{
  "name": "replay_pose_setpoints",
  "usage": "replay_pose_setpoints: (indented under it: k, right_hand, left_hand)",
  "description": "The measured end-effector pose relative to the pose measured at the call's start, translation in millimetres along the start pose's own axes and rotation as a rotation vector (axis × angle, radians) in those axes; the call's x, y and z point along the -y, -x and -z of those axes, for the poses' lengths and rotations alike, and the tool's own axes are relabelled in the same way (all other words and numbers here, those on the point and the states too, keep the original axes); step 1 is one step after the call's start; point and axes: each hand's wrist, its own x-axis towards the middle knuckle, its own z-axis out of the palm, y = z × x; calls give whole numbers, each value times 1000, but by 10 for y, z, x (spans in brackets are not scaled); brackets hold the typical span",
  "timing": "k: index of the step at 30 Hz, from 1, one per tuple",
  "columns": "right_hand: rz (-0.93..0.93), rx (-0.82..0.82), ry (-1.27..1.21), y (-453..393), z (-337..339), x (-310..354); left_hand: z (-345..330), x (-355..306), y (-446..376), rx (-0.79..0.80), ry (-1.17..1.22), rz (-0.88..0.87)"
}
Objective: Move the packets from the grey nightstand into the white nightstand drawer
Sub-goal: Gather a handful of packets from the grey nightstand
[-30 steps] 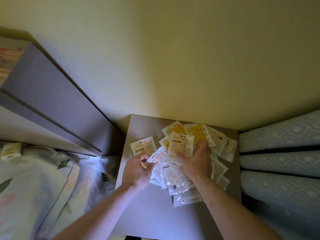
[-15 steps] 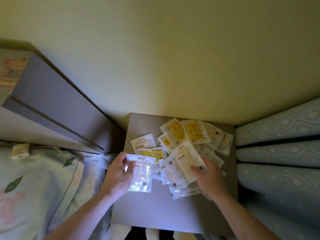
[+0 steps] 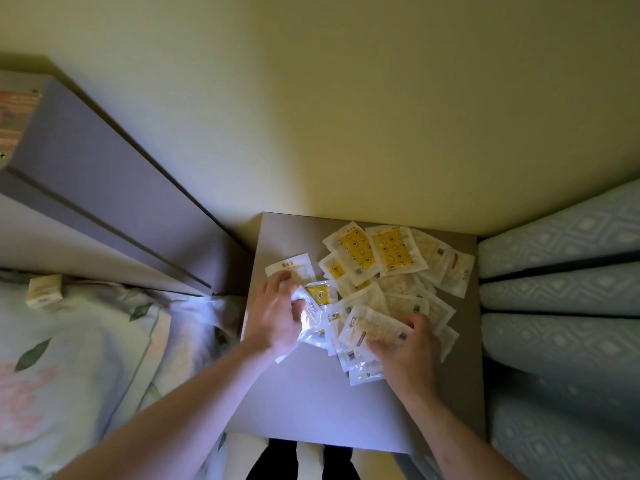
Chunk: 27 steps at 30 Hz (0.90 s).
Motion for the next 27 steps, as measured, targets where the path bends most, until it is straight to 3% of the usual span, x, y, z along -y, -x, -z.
replay_pose_setpoints:
  k: [6,10,18,22,27]
  right_hand:
    - [15,115,-116,35,88,-222]
    - [-33,209,-304,155,192,-284]
    - [-211,165,-469,439,223,-378]
    - [-289,160,-529,630,225,-394]
    - [-340,167,-569,796,307,-375]
  left_hand:
    - [79,-91,-62,98,-108,-8]
    - [162,-159,-34,210,26,109]
    - [279,106,504,89,429,353]
    - [391,228,779,6,436,443]
    - [472,317,1045,82,500,462]
